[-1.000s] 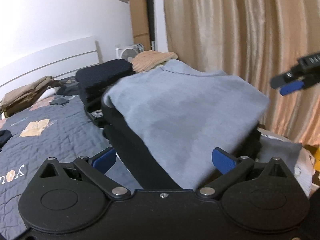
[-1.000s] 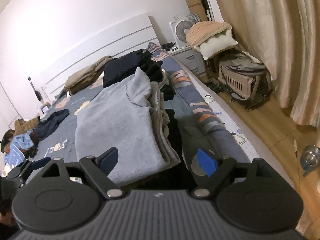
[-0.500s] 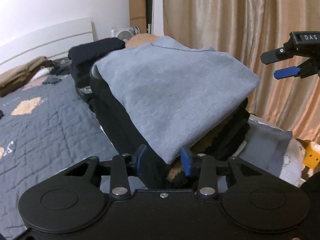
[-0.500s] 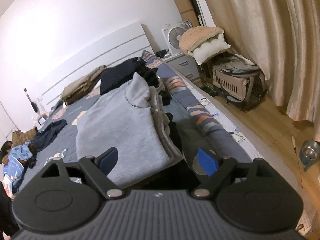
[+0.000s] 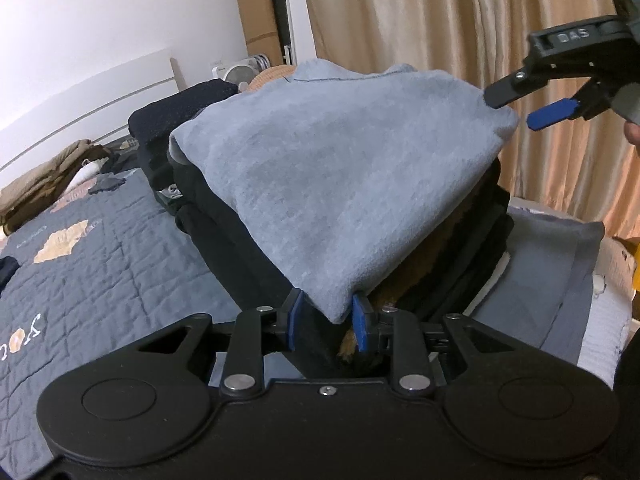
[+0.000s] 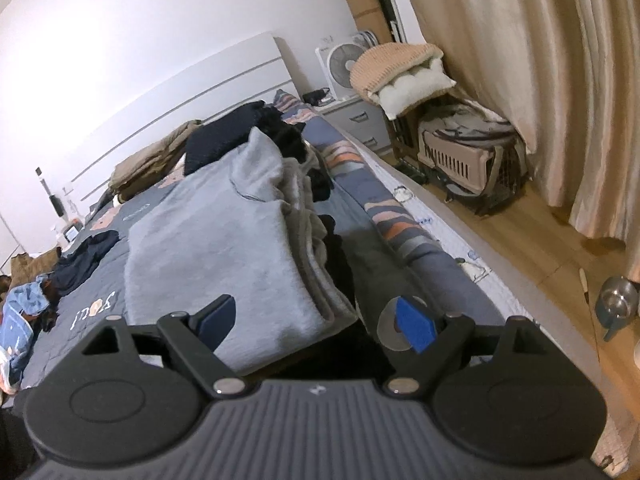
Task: Fold clothes
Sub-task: 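Lower the grey sweatshirt onto the dark clothes stack with the left gripper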
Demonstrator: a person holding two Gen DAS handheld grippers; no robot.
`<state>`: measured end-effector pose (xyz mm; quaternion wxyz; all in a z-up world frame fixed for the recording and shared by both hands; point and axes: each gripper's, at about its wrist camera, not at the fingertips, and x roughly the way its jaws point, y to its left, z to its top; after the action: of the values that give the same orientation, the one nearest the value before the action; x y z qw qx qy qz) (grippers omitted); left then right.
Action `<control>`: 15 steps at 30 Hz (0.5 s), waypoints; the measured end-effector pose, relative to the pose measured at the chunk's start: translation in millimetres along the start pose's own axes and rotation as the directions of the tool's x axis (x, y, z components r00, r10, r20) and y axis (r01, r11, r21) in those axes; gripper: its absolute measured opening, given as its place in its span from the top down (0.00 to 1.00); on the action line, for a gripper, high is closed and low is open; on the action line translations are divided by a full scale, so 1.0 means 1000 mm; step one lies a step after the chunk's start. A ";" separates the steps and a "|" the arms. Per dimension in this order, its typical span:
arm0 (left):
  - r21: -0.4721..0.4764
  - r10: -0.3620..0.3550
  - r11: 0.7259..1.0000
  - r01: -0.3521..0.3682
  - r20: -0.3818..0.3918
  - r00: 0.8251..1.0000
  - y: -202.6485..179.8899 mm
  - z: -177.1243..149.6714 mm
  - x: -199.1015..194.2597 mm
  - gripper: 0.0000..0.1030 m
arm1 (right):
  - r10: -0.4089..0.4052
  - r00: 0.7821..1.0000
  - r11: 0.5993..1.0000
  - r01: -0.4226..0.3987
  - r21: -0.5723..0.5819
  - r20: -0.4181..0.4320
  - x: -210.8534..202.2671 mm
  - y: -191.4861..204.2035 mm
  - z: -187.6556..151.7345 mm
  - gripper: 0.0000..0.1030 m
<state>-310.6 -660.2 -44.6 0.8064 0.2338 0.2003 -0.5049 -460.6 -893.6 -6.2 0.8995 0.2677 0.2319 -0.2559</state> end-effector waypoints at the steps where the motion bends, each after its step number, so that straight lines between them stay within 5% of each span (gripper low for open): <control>1: 0.000 -0.002 1.000 0.002 -0.001 1.000 0.000 -0.001 0.000 0.74 | -0.002 1.000 1.000 0.002 0.005 -0.006 0.004 -0.001 -0.001 0.15; 12: -0.018 -0.034 0.999 0.034 0.009 0.999 0.005 -0.003 0.004 0.78 | 0.072 0.997 0.989 -0.067 0.128 -0.033 0.045 -0.018 -0.007 0.18; 13: -0.019 -0.039 0.999 0.039 0.015 0.999 0.006 -0.003 0.003 0.80 | 0.096 0.995 0.983 -0.091 0.157 -0.025 0.047 -0.021 -0.008 0.24; 15: -0.028 -0.048 0.998 0.049 0.032 0.998 0.010 -0.002 -0.001 0.87 | 0.156 0.988 0.961 -0.148 0.235 -0.019 0.051 -0.027 -0.011 0.56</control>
<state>-302.2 -654.7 -44.3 0.8002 0.2092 0.2004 -0.5252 -440.7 -924.3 -52.8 0.8743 0.3932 0.1958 -0.2065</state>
